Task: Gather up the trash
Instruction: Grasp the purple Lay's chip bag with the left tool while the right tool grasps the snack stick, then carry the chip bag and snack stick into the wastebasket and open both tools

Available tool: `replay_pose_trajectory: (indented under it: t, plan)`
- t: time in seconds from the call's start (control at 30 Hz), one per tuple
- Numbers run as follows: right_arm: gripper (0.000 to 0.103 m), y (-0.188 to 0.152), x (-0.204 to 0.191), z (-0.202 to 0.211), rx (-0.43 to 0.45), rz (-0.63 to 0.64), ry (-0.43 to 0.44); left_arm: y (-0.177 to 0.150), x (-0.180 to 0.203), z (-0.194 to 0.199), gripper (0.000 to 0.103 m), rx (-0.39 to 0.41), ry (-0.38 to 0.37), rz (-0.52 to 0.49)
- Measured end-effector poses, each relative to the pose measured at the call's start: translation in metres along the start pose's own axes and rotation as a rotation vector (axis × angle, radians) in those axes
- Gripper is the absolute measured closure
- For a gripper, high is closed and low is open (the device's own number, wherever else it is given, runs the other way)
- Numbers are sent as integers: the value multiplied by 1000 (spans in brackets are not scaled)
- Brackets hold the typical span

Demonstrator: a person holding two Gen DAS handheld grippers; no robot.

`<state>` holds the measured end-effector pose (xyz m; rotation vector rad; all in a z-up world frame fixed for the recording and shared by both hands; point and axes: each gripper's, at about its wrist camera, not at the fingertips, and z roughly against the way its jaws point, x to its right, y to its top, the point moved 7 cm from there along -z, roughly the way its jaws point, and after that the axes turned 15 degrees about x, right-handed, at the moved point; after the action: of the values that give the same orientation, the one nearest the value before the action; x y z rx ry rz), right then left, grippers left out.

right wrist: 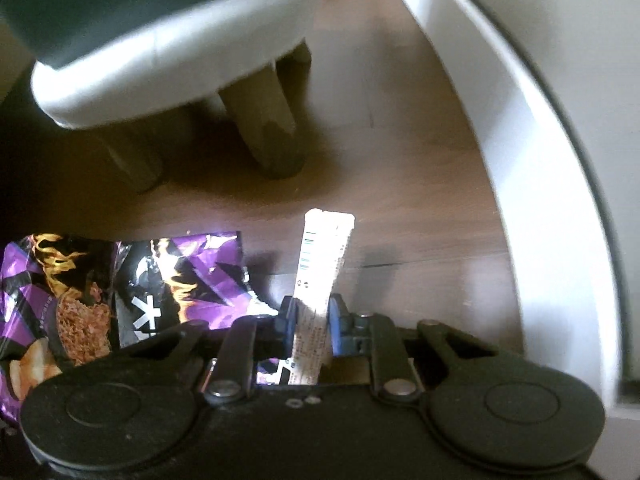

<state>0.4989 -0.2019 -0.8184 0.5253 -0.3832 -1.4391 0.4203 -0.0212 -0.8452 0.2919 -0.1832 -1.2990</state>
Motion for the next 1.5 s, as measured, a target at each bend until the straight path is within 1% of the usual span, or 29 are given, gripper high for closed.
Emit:
replay_pose_trajectory:
  t: [0.1,0.17,0.3,0.43,0.6,0.7,0.8,0.83,0.93,1.1,1.2,1.3,1.37,1.5]
  plan:
    - [87,9,9,26,37,16,-10,2,-2,24,90,3,5,8]
    - [88,17,9,51,52,16,0,6,-8,48,90,17,4,17]
    - [88,38,-5,98,79,43,17,14,-14,95,90,44,5,29]
    - [88,61,-11,144,97,76,38,29,-23,146,90,87,7,42]
    - [88,100,-26,201,138,153,52,48,-30,211,90,121,-2,64]
    - [88,122,-34,228,153,167,69,61,-34,250,90,151,-10,60]
    - [88,151,-40,255,175,175,81,75,-38,291,90,196,-12,46]
    - [88,156,-42,264,183,177,83,81,-39,305,90,213,-12,41]
    - [88,183,-48,288,222,177,102,98,-44,341,90,258,-6,35]
    - [89,239,-55,317,303,178,112,132,-50,393,90,335,-5,46]
    - [89,259,-61,338,363,184,119,159,-52,419,90,400,-9,57]
    - [89,290,-63,344,410,172,113,198,-58,447,90,495,4,52]
    - [89,301,-59,344,434,167,111,219,-60,460,90,550,21,43]
    - [89,336,-63,338,497,154,119,265,-57,467,89,633,55,29]
